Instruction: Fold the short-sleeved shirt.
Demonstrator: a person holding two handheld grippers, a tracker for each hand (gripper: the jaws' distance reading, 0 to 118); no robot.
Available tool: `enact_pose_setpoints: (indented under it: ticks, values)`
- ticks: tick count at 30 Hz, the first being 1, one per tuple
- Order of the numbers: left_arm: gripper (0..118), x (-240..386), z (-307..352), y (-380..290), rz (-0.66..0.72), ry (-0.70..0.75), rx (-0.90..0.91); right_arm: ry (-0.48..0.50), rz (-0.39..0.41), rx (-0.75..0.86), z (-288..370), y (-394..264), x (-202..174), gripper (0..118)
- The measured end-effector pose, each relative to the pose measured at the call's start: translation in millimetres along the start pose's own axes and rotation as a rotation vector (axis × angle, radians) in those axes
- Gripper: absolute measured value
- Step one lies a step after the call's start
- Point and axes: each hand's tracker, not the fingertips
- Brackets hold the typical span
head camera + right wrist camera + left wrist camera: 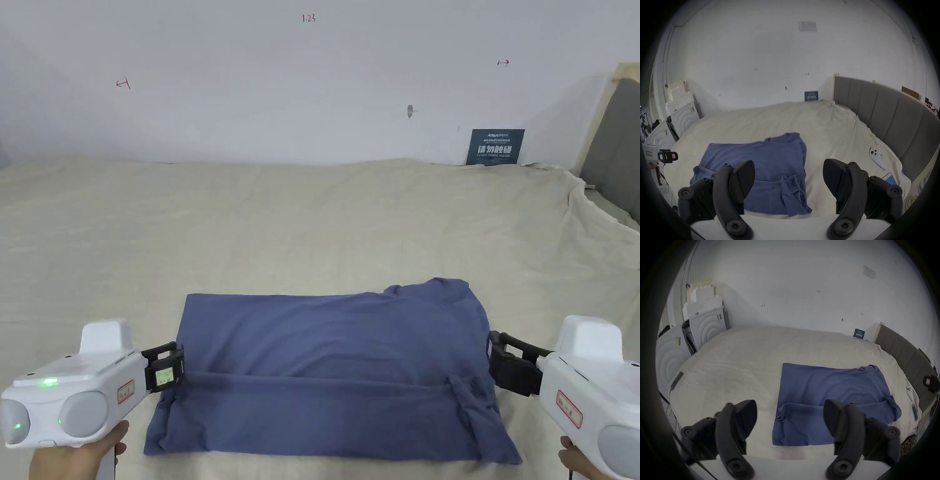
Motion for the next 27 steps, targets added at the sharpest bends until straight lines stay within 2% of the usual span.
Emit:
enact_pose_setpoints:
  ticks: [3,5,6,7,8,9,24,27]
  values:
    - [50,1.8,19.4,-12.1,-0.010,-0.019,0.054,-0.010,0.003,0.047,18.2,-7.2,-0.8,75]
    - [20,1.2,27.3,-20.8,0.002,-0.049,0.093,-0.014,0.014,0.063,26.7,-12.0,-1.2,54]
    - [10,1.0,30.4,-24.5,0.006,-0.073,0.101,-0.016,0.022,0.071,30.2,-14.8,-1.5,42]
    - [0,0.6,32.6,-27.3,0.006,-0.098,0.106,-0.017,0.028,0.079,33.0,-18.1,-5.0,22]
    - [0,1.3,35.2,-30.9,0.007,-0.094,0.110,-0.020,0.032,0.088,34.9,-20.7,-5.5,2]
    - [0,1.9,37.8,-35.1,0.003,-0.110,0.122,-0.024,0.039,0.100,36.1,-23.1,-5.4,0]
    - [0,-2.1,21.0,-36.0,-0.017,-0.095,0.054,-0.001,0.050,0.096,25.0,-24.8,-12.1,0]
    - [12,-6.9,0.4,-34.2,-0.021,-0.052,-0.025,0.006,0.050,0.085,25.7,-24.1,-19.1,0]
